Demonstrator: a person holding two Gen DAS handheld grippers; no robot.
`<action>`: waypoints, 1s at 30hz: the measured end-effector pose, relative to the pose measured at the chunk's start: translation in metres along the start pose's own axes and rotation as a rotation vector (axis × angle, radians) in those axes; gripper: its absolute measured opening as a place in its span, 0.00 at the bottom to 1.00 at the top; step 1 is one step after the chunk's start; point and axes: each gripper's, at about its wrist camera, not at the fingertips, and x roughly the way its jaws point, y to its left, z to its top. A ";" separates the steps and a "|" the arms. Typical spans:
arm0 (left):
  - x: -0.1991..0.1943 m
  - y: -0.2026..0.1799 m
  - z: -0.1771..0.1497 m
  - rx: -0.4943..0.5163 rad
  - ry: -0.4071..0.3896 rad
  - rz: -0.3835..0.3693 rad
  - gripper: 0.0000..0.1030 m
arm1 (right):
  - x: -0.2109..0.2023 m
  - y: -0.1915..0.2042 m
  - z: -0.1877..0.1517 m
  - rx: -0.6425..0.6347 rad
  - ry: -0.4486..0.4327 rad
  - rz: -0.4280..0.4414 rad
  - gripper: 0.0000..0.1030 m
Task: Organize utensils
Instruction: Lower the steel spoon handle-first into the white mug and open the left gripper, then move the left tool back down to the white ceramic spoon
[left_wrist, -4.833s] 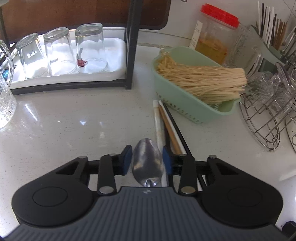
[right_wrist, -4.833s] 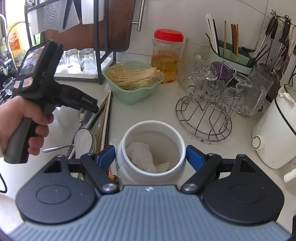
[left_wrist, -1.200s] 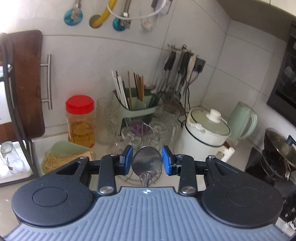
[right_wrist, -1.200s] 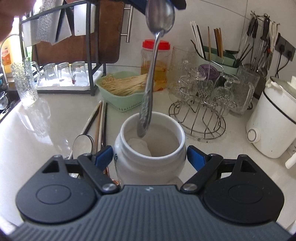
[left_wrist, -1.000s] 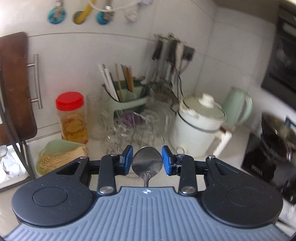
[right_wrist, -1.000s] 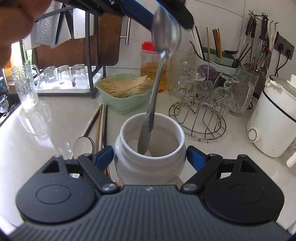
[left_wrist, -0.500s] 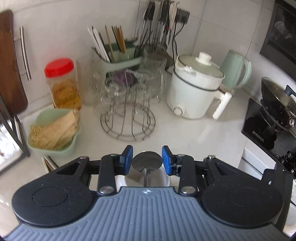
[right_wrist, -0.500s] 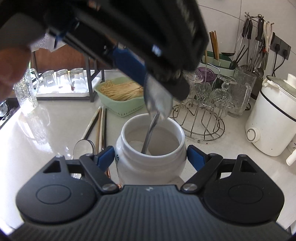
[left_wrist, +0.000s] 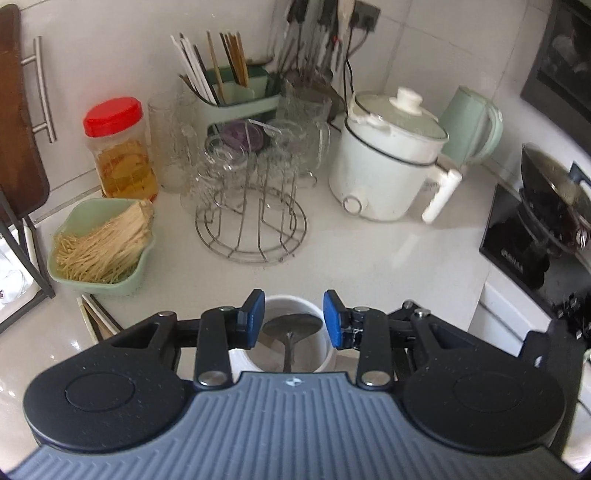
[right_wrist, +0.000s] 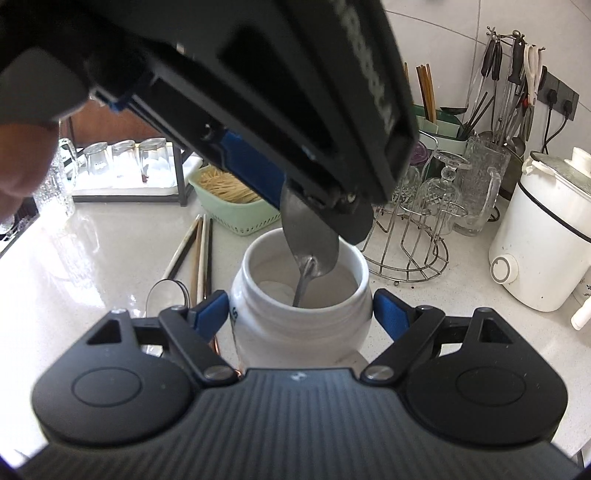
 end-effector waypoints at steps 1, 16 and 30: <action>-0.002 0.000 0.001 -0.002 -0.003 0.004 0.39 | 0.000 0.000 0.000 -0.001 0.001 0.002 0.85; -0.053 0.018 -0.010 -0.129 -0.092 0.119 0.50 | -0.001 -0.002 0.002 -0.028 0.012 0.033 0.85; -0.082 0.042 -0.052 -0.271 -0.112 0.248 0.51 | -0.002 -0.006 0.002 -0.046 0.015 0.070 0.85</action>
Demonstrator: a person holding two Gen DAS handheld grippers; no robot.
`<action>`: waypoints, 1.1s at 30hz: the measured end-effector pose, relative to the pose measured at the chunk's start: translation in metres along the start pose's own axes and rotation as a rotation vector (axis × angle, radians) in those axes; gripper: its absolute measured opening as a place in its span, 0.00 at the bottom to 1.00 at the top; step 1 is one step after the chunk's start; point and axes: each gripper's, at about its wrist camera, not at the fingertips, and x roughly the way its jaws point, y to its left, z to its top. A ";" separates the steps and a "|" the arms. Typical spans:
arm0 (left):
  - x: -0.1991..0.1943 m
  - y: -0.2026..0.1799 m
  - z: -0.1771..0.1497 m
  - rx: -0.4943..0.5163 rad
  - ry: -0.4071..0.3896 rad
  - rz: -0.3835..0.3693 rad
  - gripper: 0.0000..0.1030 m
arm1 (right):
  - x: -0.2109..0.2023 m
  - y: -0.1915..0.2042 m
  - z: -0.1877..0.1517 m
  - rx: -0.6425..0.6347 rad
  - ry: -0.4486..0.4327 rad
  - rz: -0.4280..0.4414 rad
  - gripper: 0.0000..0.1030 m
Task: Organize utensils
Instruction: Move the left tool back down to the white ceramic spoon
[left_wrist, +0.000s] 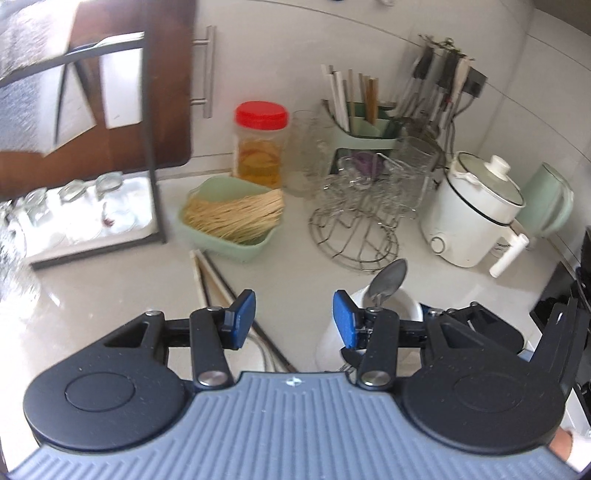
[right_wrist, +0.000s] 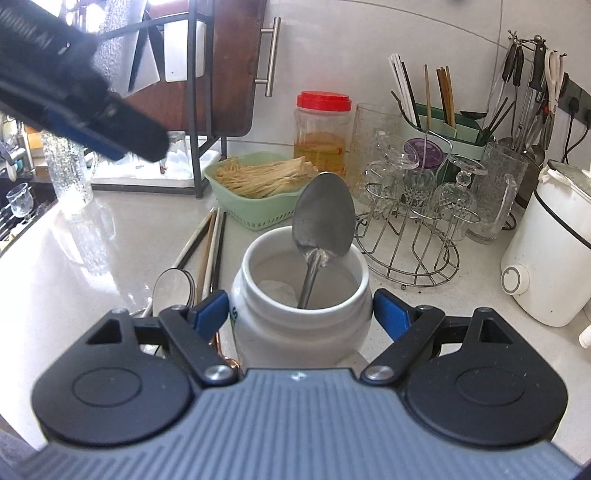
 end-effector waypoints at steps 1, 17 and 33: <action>-0.001 0.003 -0.002 -0.007 0.002 0.008 0.51 | 0.000 0.000 0.000 0.000 0.001 -0.001 0.85; -0.001 0.040 -0.045 -0.096 0.076 0.081 0.51 | 0.004 0.000 0.005 -0.002 0.037 -0.003 0.85; 0.031 0.068 -0.076 -0.121 0.171 0.118 0.50 | 0.009 -0.002 0.013 0.007 0.099 0.002 0.85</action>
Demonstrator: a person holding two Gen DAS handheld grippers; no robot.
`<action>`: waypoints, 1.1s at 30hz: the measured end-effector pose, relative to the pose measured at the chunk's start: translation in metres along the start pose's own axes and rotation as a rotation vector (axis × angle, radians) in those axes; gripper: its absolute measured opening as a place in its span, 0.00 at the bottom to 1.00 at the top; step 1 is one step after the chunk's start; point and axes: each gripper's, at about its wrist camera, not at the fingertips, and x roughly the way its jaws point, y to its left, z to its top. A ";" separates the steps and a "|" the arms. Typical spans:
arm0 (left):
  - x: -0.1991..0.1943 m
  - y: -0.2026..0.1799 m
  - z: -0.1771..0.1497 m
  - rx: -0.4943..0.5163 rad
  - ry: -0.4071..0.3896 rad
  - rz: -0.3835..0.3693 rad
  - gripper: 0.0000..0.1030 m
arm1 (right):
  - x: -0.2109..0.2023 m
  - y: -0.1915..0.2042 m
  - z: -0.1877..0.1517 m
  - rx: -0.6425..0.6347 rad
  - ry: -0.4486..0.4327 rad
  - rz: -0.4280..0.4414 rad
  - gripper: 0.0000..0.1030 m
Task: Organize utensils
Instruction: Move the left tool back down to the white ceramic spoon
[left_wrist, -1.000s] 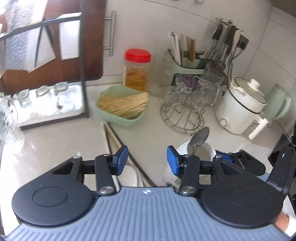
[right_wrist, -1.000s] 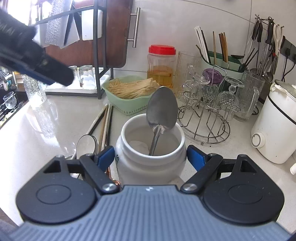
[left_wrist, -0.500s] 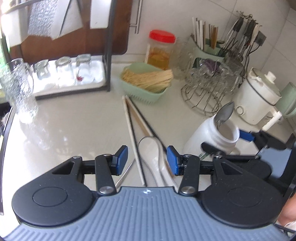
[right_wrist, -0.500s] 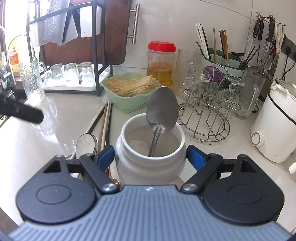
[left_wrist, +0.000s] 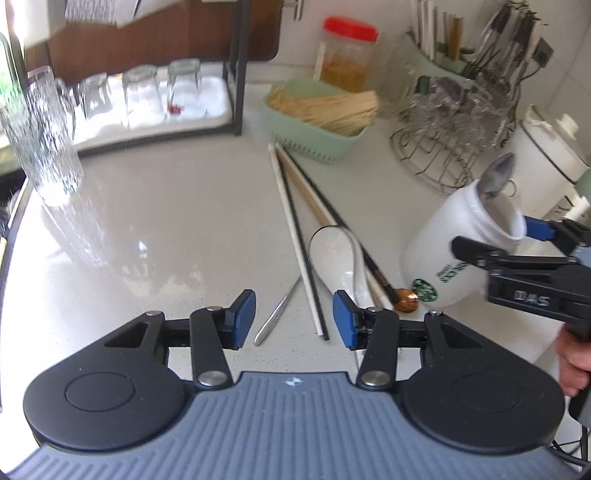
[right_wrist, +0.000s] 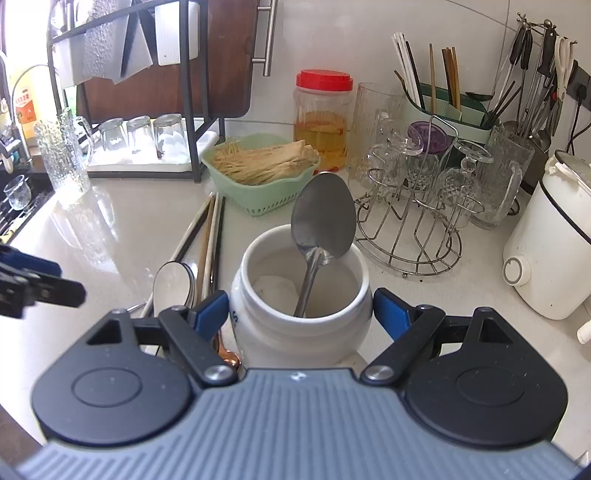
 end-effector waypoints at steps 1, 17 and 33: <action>0.006 0.003 0.000 -0.013 0.005 0.002 0.50 | 0.000 0.000 0.000 0.000 0.002 0.000 0.85; 0.073 0.006 0.043 -0.115 0.003 -0.080 0.45 | 0.001 -0.002 0.002 -0.011 0.022 0.016 0.85; 0.092 -0.031 0.036 -0.046 0.047 -0.054 0.44 | 0.003 -0.005 0.004 -0.013 0.034 0.029 0.85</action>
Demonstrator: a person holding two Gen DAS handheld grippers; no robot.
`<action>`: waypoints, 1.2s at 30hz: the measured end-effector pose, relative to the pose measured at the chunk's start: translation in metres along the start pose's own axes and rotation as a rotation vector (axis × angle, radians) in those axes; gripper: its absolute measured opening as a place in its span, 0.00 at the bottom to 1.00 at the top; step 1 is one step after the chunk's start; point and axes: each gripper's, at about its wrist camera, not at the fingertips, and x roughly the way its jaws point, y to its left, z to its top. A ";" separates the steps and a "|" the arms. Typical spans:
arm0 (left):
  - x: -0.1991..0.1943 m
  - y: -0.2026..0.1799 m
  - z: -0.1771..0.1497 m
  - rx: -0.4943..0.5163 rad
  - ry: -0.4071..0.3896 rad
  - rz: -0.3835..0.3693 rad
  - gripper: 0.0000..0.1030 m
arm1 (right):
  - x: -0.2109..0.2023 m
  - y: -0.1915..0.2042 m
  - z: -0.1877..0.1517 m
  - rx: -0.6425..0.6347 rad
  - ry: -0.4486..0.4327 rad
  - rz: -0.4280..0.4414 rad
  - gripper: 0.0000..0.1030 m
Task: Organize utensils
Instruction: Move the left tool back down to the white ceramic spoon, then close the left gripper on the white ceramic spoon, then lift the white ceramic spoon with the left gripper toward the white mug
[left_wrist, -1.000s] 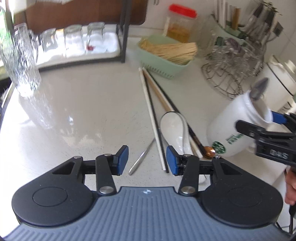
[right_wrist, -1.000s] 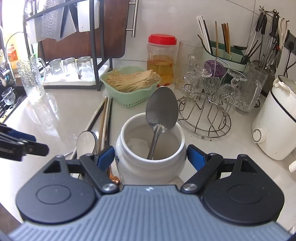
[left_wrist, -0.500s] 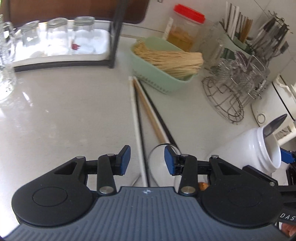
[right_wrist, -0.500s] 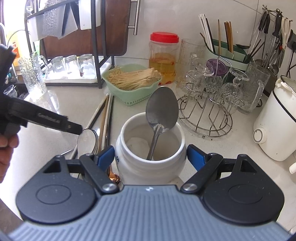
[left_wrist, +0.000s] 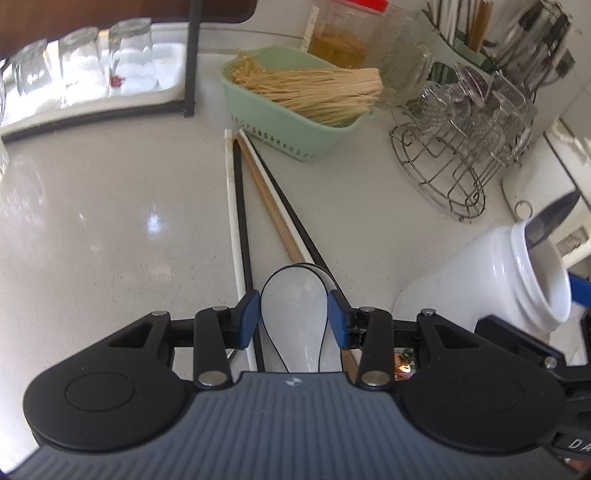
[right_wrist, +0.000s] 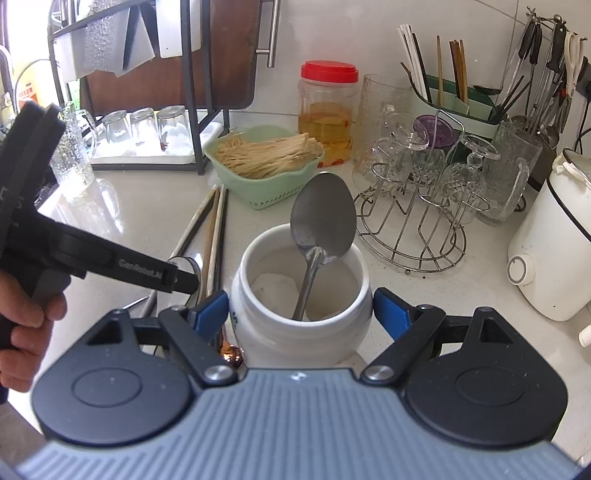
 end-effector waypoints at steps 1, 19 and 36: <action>0.001 -0.002 -0.001 0.014 0.001 0.008 0.44 | 0.000 0.000 0.000 0.000 -0.002 0.000 0.85; -0.008 -0.010 -0.006 0.061 -0.024 0.091 0.07 | -0.001 0.000 -0.004 0.006 -0.030 0.002 0.85; -0.058 -0.010 -0.009 0.021 -0.125 0.066 0.07 | 0.000 0.001 -0.004 0.000 -0.044 -0.005 0.85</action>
